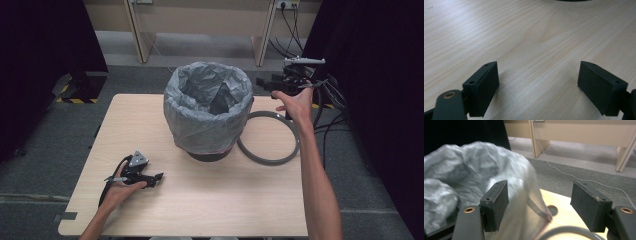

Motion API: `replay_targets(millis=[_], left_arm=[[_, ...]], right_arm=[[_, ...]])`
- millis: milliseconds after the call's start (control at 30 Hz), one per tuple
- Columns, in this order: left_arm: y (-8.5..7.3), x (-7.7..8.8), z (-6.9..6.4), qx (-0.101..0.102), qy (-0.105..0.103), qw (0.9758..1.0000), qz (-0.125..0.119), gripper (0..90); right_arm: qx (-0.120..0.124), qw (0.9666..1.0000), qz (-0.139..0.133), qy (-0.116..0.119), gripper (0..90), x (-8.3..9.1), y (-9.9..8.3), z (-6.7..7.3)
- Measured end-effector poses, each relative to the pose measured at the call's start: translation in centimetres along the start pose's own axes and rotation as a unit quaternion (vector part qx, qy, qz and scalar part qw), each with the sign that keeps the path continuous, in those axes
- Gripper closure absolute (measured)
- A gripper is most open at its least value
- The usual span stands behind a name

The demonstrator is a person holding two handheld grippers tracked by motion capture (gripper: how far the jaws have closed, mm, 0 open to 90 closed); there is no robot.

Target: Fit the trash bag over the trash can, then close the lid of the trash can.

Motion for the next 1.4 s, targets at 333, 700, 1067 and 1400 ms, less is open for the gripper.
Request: replay_targets(millis=[333,700,1067,1400], left_arm=[[0.0,0.0,0.0,-0.001,-0.001,1.0,0.0,15.9],[0.0,-0.1,0.0,-0.001,-0.001,1.0,0.001,14.7],[0.0,-0.1,0.0,-0.001,-0.001,1.0,0.001,14.6],[0.0,-0.1,0.0,-0.001,-0.001,1.0,0.001,14.6]], right_arm=[[-0.012,0.9991,0.012,-0.039,28.1,0.6,-4.8,-3.9],[-0.033,0.9951,0.036,-0.086,27.7,0.6,-10.9,-8.3],[-0.048,0.9901,0.051,-0.121,30.7,0.9,-16.1,-10.9],[-0.064,0.9842,0.08,-0.144,33.9,0.7,-20.0,-12.9]])
Point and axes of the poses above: each handheld gripper's, and its own axes: x roughly backward along the jaws, y roughly out of its top, z roughly to its left, the point moved 9 cm from there along -x, roughly forward along the jaws
